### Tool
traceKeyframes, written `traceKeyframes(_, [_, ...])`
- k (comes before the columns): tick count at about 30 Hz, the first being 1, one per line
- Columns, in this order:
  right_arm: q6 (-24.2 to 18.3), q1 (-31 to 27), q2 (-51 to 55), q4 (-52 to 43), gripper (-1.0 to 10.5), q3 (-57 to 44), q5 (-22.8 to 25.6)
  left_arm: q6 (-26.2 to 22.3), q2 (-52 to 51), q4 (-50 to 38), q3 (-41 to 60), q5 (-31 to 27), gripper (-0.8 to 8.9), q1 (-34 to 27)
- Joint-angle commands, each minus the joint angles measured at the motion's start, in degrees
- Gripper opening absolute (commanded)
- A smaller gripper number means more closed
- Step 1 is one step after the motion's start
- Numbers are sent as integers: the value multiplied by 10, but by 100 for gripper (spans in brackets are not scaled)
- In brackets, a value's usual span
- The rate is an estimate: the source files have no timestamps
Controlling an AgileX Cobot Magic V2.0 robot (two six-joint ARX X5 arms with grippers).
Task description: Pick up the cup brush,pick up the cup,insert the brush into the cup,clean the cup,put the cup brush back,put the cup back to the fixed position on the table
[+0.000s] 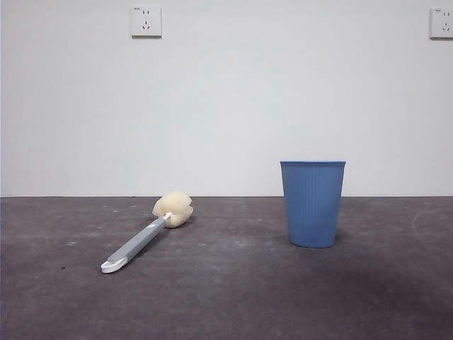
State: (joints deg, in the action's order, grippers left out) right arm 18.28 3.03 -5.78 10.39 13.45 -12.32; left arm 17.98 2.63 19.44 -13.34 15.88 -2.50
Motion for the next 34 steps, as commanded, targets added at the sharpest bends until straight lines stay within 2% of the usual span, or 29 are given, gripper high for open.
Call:
traceKeyframes(1, [6, 2, -33, 28, -12, 46, -30, 8, 19, 26, -40, 30, -6, -1])
traceKeyframes(6, [-46, 2, -112, 122, -12, 141, -121, -30, 71, 99, -118, 86, -6, -1])
traceKeyframes(8, [-80, 2, -149, 174, -12, 183, -161, -55, 97, 137, -150, 105, -7, -1])
traceKeyframes(11, [-131, 2, -202, 261, -12, 242, -195, -95, 136, 193, -192, 140, -6, -1])
traceKeyframes(17, [-229, 15, -286, 423, -12, 324, -193, -174, 205, 306, -253, 176, -6, -1])
traceKeyframes(20, [-250, 20, -308, 459, -11, 333, -191, -203, 229, 344, -269, 176, -7, -1])
traceKeyframes(24, [-259, 21, -322, 471, 0, 333, -191, -208, 246, 354, -274, 176, -5, -1])
traceKeyframes(26, [-258, 21, -325, 471, 63, 333, -191, -207, 251, 356, -274, 176, 10, -1])
traceKeyframes(27, [-258, 21, -325, 471, 142, 333, -191, -206, 253, 357, -274, 176, 52, -1])
traceKeyframes(31, [-252, 21, -325, 470, 587, 333, -191, -195, 257, 359, -274, 172, 475, -1])
traceKeyframes(32, [-251, 21, -325, 470, 636, 333, -191, -195, 258, 359, -274, 173, 511, -1])
traceKeyframes(34, [-247, 21, -325, 471, 637, 333, -191, -195, 260, 359, -274, 173, 507, -1])
